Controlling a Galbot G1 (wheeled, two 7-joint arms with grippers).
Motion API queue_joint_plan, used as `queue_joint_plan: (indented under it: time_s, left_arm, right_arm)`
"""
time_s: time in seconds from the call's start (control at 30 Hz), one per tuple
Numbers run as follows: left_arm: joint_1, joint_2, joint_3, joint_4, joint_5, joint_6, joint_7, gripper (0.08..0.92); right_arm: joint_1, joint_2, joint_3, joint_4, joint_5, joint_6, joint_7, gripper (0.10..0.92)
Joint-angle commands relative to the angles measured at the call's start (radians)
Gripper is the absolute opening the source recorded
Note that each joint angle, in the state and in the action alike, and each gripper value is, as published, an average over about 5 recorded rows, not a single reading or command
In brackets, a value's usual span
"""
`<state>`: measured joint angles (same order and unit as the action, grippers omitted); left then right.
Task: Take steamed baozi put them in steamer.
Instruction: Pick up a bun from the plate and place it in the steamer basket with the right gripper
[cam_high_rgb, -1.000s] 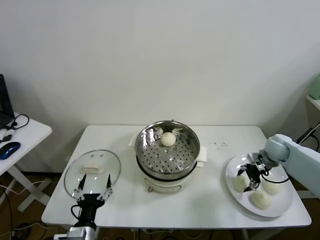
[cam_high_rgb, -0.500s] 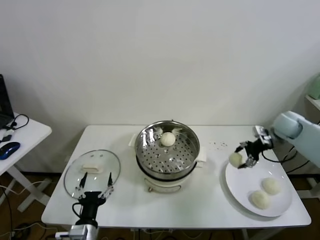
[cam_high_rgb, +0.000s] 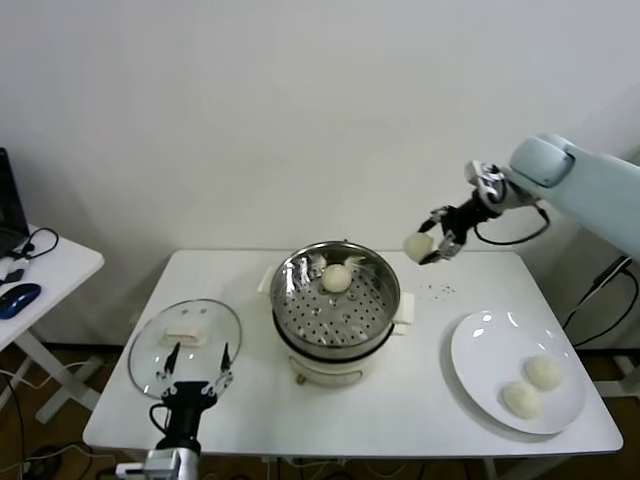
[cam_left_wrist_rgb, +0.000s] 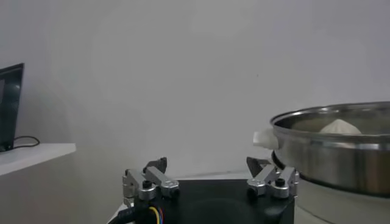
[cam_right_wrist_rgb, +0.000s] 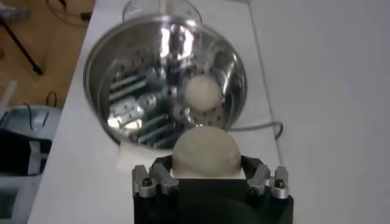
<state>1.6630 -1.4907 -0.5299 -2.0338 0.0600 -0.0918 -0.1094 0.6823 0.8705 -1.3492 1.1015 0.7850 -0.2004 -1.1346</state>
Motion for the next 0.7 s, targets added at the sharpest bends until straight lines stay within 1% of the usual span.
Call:
queue_joint_plan:
  time_s: [0.03,0.23,0.4,0.7]
  left_arm:
    - [-0.002,0.000,0.005,-0.005,0.012,0.008,0.000,0.823]
    - [-0.005,0.007,0.012,-0.006,0.027,0.016,0.003,0.823]
    - [-0.007,0.008,0.016,-0.007,0.037,0.021,0.004,0.823]
    - [-0.004,-0.001,0.023,-0.016,0.054,0.025,0.003,0.823]
  right_arm:
    - [0.089,0.219,-0.115,-0.027,0.155,-0.026,0.017,0.738]
    - [-0.005,0.338,-0.106,-0.070,0.148,-0.031,0.031,0.738]
    - [-0.086,0.424,-0.095,-0.128,0.109,-0.027,0.031,0.738]
    - [-0.165,0.498,-0.088,-0.229,0.030,0.002,0.014,0.738]
